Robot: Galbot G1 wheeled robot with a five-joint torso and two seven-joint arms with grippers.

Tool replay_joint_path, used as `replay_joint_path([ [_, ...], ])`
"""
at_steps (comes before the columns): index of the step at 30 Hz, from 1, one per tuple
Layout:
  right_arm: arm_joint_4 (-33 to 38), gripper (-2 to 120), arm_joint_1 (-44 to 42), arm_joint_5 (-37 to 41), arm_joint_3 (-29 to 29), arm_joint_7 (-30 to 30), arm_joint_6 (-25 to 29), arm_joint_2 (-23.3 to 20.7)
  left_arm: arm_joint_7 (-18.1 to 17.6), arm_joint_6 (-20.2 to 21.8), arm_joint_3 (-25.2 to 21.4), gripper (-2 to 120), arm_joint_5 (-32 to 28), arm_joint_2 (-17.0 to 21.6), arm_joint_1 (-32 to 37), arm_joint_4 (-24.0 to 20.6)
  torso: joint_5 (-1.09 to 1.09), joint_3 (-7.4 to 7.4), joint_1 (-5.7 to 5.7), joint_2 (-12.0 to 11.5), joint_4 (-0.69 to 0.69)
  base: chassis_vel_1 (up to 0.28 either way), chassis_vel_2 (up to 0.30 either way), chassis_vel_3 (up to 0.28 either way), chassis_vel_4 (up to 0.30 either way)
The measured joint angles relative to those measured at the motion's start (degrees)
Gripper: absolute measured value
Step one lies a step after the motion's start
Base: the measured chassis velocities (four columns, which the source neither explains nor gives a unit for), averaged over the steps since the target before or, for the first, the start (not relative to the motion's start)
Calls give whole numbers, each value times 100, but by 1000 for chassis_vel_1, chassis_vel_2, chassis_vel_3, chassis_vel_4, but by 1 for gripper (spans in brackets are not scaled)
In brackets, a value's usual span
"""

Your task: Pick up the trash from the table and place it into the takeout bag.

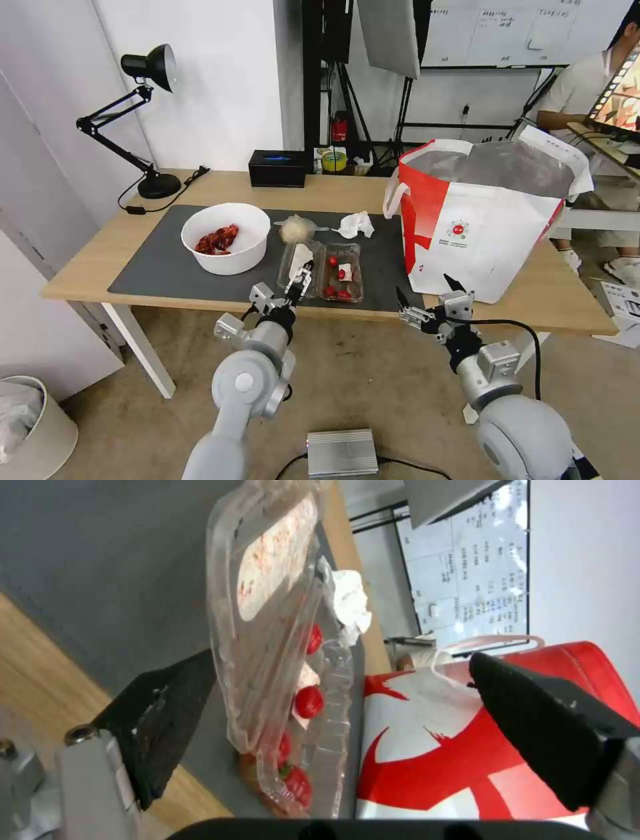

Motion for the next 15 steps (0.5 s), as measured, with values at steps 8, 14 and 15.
replay_joint_path([
  [8, 10, 100, 7, -2, 1, -1, 0, -5, 159, -58, 21, 100, 79, -4, 19, -36, 0, 0, 0, 0, 0, 0, 0, 0, 0],
  [14, 17, 100, 0, -6, 0, -2, 1, -8, 182, -100, 33, 100, 98, -3, 20, -45, 0, 0, 0, 0, 0, 0, 0, 0, 0],
  [15, 17, 100, 0, -6, 0, -2, 1, -8, 182, -100, 33, 100, 98, -3, 20, -45, 0, 0, 0, 0, 0, 0, 0, 0, 0],
])
